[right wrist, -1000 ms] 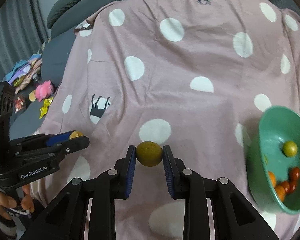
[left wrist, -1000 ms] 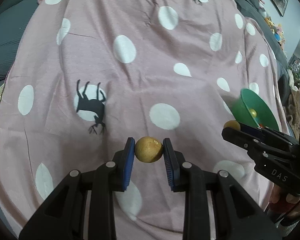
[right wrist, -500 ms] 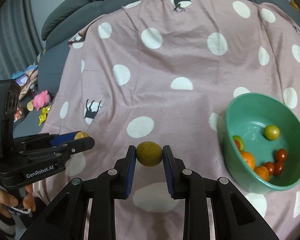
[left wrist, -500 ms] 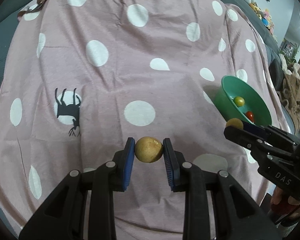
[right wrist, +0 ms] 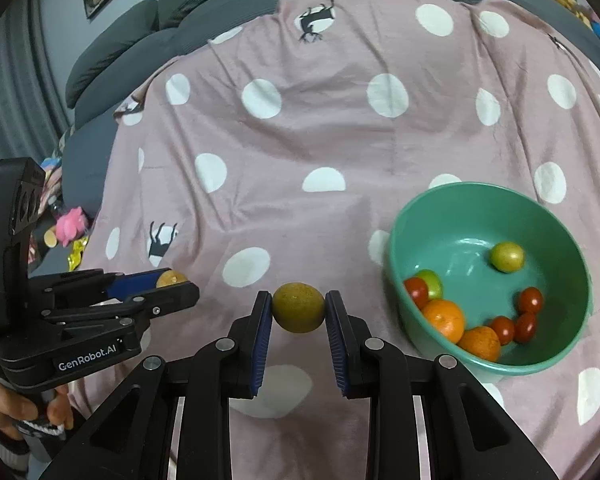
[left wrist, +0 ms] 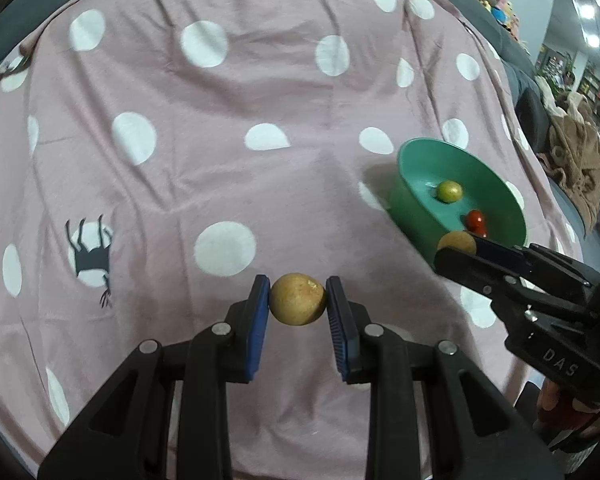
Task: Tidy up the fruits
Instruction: 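Carry both yellow tomatoes into the green bowl and open both tools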
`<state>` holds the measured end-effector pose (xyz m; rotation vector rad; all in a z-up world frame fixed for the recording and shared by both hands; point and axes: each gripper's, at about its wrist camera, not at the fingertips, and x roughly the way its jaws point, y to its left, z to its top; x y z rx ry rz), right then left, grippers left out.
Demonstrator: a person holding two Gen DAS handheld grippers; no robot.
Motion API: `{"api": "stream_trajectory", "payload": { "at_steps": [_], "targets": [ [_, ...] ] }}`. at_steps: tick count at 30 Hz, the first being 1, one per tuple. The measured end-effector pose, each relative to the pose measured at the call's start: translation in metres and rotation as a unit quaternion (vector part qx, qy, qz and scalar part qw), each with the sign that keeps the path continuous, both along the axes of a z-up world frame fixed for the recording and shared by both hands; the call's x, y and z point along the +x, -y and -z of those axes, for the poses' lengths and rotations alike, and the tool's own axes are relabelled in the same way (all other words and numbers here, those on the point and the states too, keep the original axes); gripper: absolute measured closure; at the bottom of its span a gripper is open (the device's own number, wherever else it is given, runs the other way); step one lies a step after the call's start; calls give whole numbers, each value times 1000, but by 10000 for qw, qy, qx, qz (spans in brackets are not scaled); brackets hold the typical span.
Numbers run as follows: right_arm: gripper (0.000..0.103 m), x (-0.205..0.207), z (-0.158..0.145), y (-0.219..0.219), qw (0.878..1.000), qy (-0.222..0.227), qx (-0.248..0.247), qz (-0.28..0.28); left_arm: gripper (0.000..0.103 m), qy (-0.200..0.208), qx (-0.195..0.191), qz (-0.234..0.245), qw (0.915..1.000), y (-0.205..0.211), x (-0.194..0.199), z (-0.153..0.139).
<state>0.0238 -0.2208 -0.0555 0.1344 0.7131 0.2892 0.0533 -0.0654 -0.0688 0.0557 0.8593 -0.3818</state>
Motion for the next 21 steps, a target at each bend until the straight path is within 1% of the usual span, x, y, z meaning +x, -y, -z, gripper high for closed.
{"api": "stream_trajectory", "payload": {
  "at_steps": [12, 21],
  "targets": [
    [74, -2, 2, 35, 9991, 48, 202, 378, 75, 80, 129, 555, 9983, 57, 11, -6],
    [74, -2, -2, 66, 9971, 134, 301, 684, 75, 192, 191, 857, 9960, 93, 22, -12]
  ]
}}
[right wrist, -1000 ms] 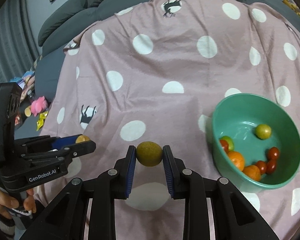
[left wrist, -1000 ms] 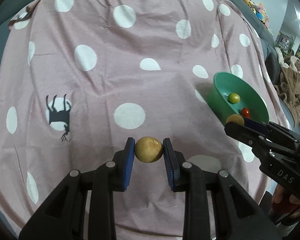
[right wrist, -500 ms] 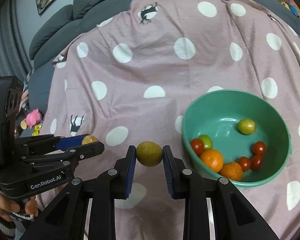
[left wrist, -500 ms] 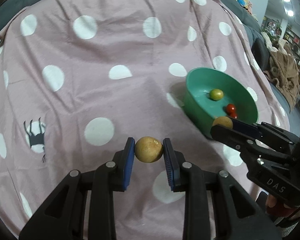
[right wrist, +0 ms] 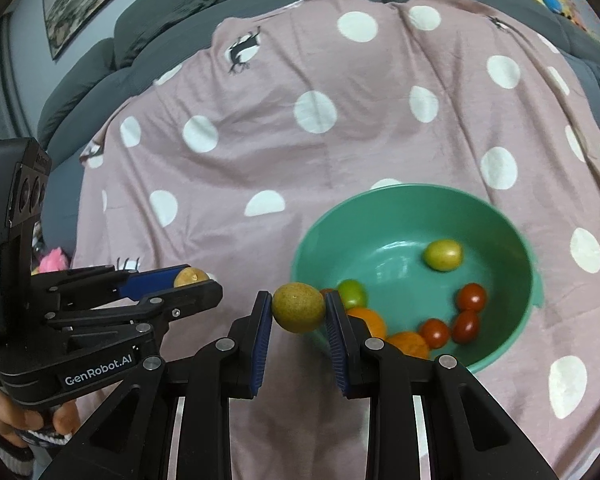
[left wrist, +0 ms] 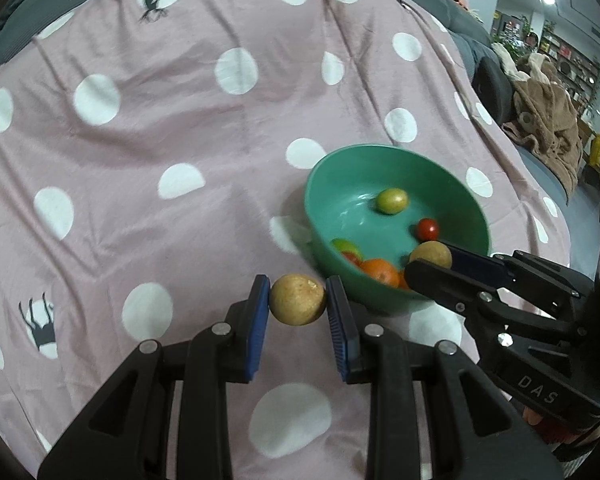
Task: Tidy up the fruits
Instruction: 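Carry both yellow tomatoes into the green bowl and open both tools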
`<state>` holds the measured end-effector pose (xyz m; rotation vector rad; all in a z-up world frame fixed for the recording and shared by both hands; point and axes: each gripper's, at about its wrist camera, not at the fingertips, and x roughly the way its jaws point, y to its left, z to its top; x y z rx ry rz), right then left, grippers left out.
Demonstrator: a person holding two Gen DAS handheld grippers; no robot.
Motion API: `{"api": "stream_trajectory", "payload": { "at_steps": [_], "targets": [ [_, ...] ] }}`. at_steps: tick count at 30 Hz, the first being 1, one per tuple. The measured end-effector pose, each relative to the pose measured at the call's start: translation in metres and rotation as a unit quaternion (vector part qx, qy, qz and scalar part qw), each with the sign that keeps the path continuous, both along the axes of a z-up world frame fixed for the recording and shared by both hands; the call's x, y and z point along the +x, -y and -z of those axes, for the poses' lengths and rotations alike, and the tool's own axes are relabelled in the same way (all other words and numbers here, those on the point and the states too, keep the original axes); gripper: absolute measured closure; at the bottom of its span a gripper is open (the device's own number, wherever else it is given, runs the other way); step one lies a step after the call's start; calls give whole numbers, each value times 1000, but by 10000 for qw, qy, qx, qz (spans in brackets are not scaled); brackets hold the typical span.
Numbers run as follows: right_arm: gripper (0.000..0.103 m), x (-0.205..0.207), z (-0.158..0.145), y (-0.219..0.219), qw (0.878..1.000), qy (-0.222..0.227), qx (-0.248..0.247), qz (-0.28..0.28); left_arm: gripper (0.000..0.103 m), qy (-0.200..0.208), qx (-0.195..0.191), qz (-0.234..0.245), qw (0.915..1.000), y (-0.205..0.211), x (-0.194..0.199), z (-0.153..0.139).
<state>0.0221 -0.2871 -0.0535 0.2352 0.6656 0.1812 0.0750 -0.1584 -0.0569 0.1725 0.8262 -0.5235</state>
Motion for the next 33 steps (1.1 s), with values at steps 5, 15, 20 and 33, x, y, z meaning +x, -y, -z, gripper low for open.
{"api": "stream_trajectory", "payload": {
  "at_steps": [5, 15, 20, 33],
  "targets": [
    [74, 3, 1, 15, 9999, 4, 50, 152, 75, 26, 33, 146, 9999, 18, 6, -1],
    [74, 9, 3, 37, 9992, -1, 100, 400, 75, 29, 87, 370, 9993, 48, 18, 1],
    [74, 12, 6, 46, 9987, -16, 110, 494, 75, -31, 130, 419, 9990, 56, 26, 6],
    [72, 27, 18, 59, 9937, -733, -165, 830, 41, -341, 592, 389, 9969, 79, 42, 17]
  ]
}}
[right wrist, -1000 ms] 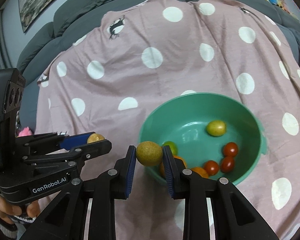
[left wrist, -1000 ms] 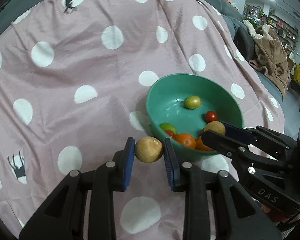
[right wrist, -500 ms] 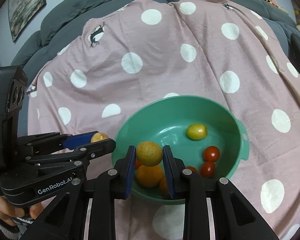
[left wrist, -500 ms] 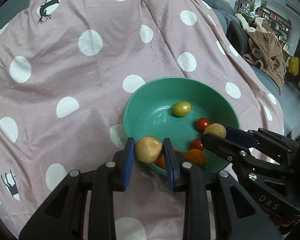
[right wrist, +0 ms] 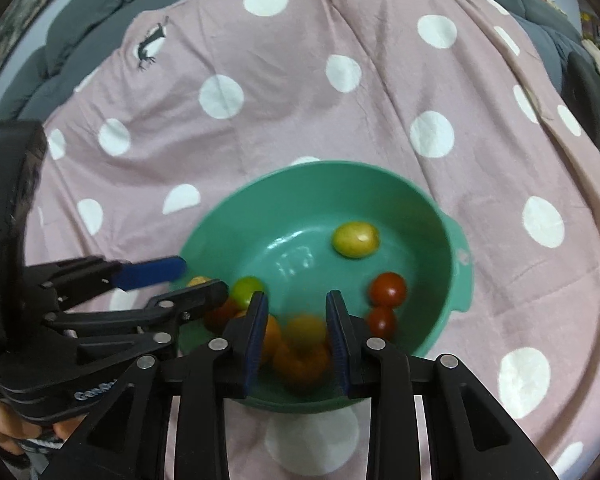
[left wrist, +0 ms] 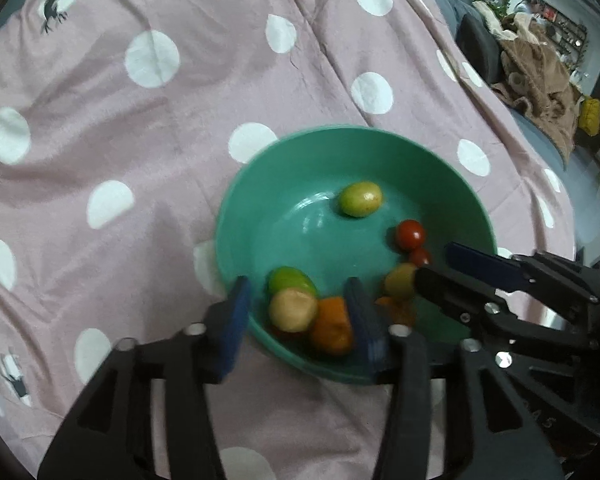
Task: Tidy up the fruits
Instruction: 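Carry both yellow tomatoes into the green bowl and open both tools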
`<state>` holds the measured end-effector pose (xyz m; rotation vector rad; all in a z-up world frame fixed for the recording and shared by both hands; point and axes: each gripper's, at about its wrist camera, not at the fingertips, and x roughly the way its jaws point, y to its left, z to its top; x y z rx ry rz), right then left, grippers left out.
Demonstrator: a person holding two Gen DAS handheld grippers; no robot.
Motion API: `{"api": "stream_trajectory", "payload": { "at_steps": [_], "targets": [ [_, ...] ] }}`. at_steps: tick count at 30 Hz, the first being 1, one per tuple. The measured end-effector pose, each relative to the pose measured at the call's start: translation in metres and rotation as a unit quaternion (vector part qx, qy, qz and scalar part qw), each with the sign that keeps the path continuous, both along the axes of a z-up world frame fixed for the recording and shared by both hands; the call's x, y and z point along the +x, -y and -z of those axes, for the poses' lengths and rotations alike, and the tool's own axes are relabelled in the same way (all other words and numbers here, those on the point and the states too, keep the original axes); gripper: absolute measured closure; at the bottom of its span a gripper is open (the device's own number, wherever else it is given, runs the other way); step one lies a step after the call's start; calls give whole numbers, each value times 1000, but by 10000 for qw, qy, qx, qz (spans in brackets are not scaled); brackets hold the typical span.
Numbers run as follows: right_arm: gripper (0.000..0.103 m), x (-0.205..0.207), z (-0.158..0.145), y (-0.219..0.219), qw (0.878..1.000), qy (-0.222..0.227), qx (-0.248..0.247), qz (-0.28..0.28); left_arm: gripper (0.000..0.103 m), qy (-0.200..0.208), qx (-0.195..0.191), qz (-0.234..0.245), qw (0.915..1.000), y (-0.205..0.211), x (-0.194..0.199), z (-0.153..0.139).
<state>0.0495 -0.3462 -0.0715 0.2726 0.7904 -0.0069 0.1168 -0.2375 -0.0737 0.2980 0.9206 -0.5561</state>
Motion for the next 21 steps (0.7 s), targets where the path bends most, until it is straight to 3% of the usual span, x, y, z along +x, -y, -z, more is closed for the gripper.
{"api": "stream_trajectory", "payload": {
  "at_steps": [1, 2, 4, 7, 13, 17, 21],
  "targets": [
    [72, -1, -2, 3, 10000, -24, -31, 60, 22, 86, 102, -102, 9999, 0, 0, -3],
    [72, -4, -4, 5, 9999, -35, -36, 112, 12, 136, 116, -195, 9997, -3, 1, -8],
    [68, -9, -12, 12, 9998, -25, -23, 194, 1, 6, -227, -192, 9996, -13, 0, -22],
    [61, -16, -28, 16, 9996, -65, -132, 231, 1, 92, -323, -164, 9993, -19, -8, -40],
    [60, -22, -66, 12, 9994, -144, -324, -57, 1, 400, -195, -20, 9990, -18, -24, -82],
    [60, -27, -88, 9, 9984, -101, -540, -152, 1, 373, -405, 36, 9985, -20, -23, -101],
    [60, -30, -102, 8, 9976, -41, -687, -113, 1, 567, -284, -222, 9977, -24, -24, -116]
  ]
}}
